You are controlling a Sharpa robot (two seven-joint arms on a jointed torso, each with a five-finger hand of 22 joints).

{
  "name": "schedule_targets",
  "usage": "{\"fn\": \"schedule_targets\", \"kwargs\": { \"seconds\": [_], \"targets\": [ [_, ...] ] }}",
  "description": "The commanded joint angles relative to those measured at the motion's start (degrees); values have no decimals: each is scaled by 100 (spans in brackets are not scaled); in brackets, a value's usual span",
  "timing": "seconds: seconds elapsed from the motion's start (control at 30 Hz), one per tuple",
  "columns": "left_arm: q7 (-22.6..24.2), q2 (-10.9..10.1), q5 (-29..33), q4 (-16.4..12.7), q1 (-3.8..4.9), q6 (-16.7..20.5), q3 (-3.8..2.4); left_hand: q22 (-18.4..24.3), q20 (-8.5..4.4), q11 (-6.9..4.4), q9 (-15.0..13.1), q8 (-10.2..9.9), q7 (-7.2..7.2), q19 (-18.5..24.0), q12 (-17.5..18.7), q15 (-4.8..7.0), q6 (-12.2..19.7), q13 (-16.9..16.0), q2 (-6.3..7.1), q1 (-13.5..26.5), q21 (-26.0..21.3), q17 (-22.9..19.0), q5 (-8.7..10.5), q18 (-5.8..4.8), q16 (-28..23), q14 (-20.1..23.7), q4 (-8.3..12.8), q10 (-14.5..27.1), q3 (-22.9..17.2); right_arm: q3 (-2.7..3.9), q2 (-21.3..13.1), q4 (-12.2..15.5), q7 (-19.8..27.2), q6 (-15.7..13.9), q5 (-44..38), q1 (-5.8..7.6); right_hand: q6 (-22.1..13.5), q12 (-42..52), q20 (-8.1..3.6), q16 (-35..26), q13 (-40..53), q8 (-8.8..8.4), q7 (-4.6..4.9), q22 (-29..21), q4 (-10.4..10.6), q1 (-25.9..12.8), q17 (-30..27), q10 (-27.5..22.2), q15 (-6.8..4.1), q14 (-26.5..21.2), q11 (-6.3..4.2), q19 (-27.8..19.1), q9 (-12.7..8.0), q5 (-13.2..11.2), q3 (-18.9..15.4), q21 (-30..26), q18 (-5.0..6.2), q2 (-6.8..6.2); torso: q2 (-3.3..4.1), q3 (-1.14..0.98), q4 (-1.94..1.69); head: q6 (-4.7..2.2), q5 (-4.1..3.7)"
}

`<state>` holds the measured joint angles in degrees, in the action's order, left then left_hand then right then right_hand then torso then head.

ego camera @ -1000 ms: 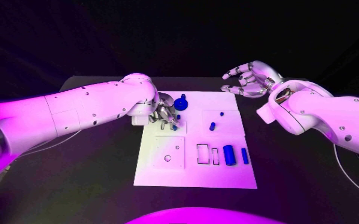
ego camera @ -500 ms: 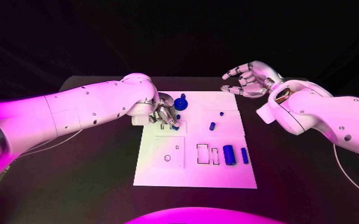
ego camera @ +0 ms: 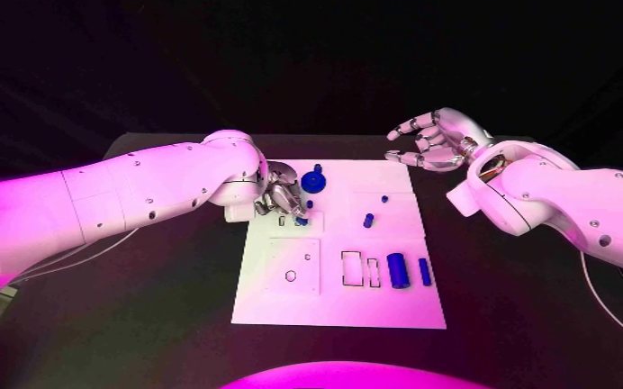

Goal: Assemble the parts on the task board

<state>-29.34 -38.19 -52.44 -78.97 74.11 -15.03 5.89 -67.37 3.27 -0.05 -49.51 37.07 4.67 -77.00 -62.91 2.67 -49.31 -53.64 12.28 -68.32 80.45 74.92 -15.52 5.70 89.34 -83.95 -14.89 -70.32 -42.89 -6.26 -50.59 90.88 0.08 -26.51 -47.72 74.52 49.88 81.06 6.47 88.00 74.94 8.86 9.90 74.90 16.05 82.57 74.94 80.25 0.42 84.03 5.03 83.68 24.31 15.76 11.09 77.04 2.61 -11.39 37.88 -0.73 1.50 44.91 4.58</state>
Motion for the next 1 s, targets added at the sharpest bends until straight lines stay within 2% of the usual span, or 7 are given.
{"fn": "schedule_targets", "kwargs": {
  "seconds": [0.03, 0.17, 0.27, 0.47, 0.7, 0.9, 1.0],
  "targets": [
    [75, -87, 214, -121, 0, 505, -14, -47, -6, 0, -106, 8, -46, -63, -67, 55, -110, -61, 21, 71, 44, 1496, -130, -120, 56, -599, 1050, -90, -999, 3, -13, -2, 38, 83, -1, -3, 12, -33, 5, -26, 518, 37, -8, 601, 42, -67, 1067, -37, 21, 479, -4, -27, -6, 29, 1, -38, 58, 23, 1, -1, -3, 22, 8],
    [108, -191, 36, -252, -1, 817, -20, -135, -32, -29, -143, 14, -74, -123, -144, 83, -179, -170, 71, 140, 85, 1508, -333, -137, 66, -605, 1107, -197, -1028, 3, -21, 0, 41, 86, 3, -3, 12, -33, 4, -27, 518, 38, -8, 599, 46, -77, 1065, -36, 21, 478, -4, -28, -7, 32, -2, -41, 59, 26, 8, -4, -3, 36, 24],
    [141, -247, -257, -359, -8, 1037, -13, -280, -75, -76, -182, 24, -121, -220, -280, 127, -285, -354, 163, 216, 151, 1508, -595, -164, 66, -605, 1171, -369, -1052, 3, -24, -3, 44, 90, 5, -4, 12, -33, 4, -27, 518, 38, -8, 599, 46, -77, 1065, -36, 21, 478, -4, -28, -7, 32, -2, -41, 59, 26, 8, -2, -3, 44, 34],
    [124, -315, -914, -536, -71, 1345, 1, -435, -123, -121, -219, 26, -164, -323, -405, 173, -373, -528, 239, 277, 218, 1508, -850, -195, 66, -605, 1218, -517, -1087, 3, -29, -12, 45, 93, 9, -6, 13, -33, 4, -27, 517, 41, -9, 599, 50, -92, 1066, -36, 21, 479, -4, -28, -7, 37, -6, -43, 59, 29, 0, -3, -5, 60, 59],
    [61, -320, -1208, -558, -166, 1466, 9, -499, -146, -140, -242, 24, -183, -367, -444, 194, -423, -593, 279, 303, 248, 1508, -1047, -208, 66, -605, 1258, -572, -1098, 2, -38, -11, 42, 94, 10, -7, 13, -33, 4, -27, 517, 41, -9, 599, 50, -92, 1066, -36, 21, 479, -4, -28, -7, 37, -6, -43, 59, 29, 1, -11, 3, 70, 95],
    [36, -284, -1363, -515, -265, 1445, 12, -508, -150, -144, -247, 23, -186, -373, -450, 198, -433, -603, 286, 310, 251, 1508, -1089, -209, 66, -605, 1267, -583, -1098, 2, -41, -9, 51, 105, 14, -8, 12, -36, 4, -30, 514, 43, -9, 595, 50, -104, 1060, -38, 21, 477, -4, -30, -8, 45, -10, -49, 60, 29, 8, -7, 18, 86, 113],
    [26, -270, -1434, -494, -301, 1418, 14, -519, -152, -146, -249, 23, -188, -379, -456, 200, -437, -612, 286, 314, 256, 1508, -1106, -212, 66, -605, 1269, -589, -1097, 2, -43, -9, 63, 115, 21, -8, -1, -36, -2, -31, 512, 65, -15, 601, 44, -200, 1065, -35, 15, 479, -10, -21, -13, 311, -69, -51, 58, 9, 8, -8, 17, 92, 118]
  ]
}}
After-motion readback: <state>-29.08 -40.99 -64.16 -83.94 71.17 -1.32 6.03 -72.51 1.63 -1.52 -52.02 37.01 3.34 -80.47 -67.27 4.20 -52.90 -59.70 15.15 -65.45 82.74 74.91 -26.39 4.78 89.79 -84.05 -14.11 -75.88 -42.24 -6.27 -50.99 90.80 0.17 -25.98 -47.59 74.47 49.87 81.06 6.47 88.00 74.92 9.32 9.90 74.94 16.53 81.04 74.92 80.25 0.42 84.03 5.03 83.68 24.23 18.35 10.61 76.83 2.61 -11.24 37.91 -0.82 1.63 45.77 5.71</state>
